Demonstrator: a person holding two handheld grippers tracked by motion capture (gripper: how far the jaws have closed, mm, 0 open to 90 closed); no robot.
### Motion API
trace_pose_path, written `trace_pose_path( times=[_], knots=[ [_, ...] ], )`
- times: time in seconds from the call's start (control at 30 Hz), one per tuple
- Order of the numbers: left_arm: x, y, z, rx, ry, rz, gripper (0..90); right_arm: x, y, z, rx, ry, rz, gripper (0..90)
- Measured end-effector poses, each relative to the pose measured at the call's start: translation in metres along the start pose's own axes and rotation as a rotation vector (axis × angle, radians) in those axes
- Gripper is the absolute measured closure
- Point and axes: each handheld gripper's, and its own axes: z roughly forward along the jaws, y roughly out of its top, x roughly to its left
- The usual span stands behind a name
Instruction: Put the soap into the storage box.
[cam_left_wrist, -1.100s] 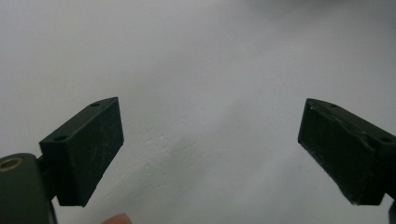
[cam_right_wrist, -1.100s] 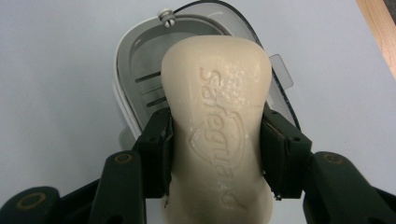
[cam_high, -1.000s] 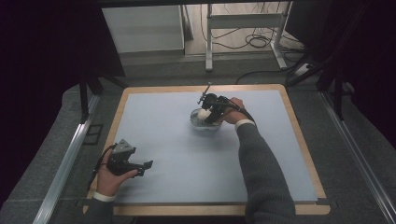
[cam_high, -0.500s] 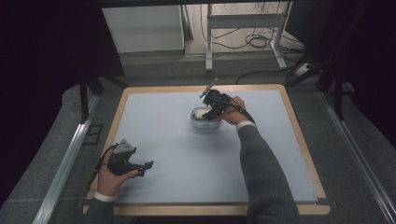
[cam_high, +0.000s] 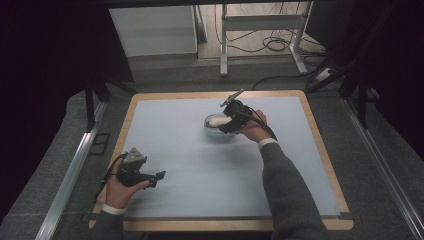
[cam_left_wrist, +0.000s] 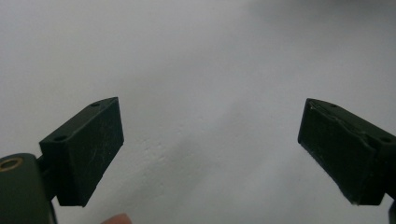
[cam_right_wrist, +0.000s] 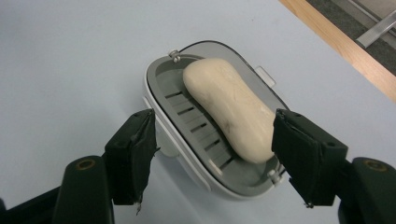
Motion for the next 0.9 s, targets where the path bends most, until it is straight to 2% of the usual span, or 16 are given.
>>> trace_pose_path(
  times=[0.17, 0.2, 0.37, 0.4, 0.43, 0.53, 0.57, 0.67, 0.7, 0.9],
  knots=[
    [0.0, 0.0, 0.005, 0.015, 0.007, 0.001, 7.2, -0.003, -0.015, -0.008, -0.037, -0.011, 0.017, 29.6],
    [0.0, 0.0, 0.005, 0.02, 0.006, 0.0, 7.2, -0.004, -0.023, -0.015, -0.059, -0.015, 0.029, 29.6],
    [0.002, -0.002, 0.007, 0.022, 0.004, -0.006, 7.2, -0.002, -0.05, -0.031, -0.095, -0.034, 0.068, 29.5],
    [0.002, -0.002, 0.007, 0.017, -0.001, -0.003, 7.2, -0.002, -0.05, -0.031, -0.095, -0.034, 0.068, 29.5],
    [0.001, -0.001, 0.006, 0.01, 0.0, -0.004, 7.2, 0.0, -0.063, -0.039, -0.105, -0.05, 0.083, 29.4],
    [0.001, -0.001, 0.007, 0.011, -0.001, -0.001, 7.2, 0.005, -0.087, -0.05, -0.121, -0.052, 0.12, 29.4],
    [0.001, -0.001, 0.007, 0.012, -0.003, 0.005, 7.2, 0.005, -0.087, -0.05, -0.121, -0.052, 0.12, 29.4],
    [-0.002, -0.001, 0.007, 0.012, -0.003, 0.005, 7.2, 0.01, -0.112, -0.06, -0.131, -0.053, 0.159, 29.3],
    [-0.003, -0.001, 0.006, 0.01, -0.001, 0.006, 7.2, 0.012, -0.13, -0.065, -0.133, -0.061, 0.172, 28.7],
    [-0.002, -0.001, 0.005, 0.012, 0.013, 0.004, 7.2, 0.018, -0.175, -0.079, -0.141, -0.095, 0.229, 26.6]
  ],
)
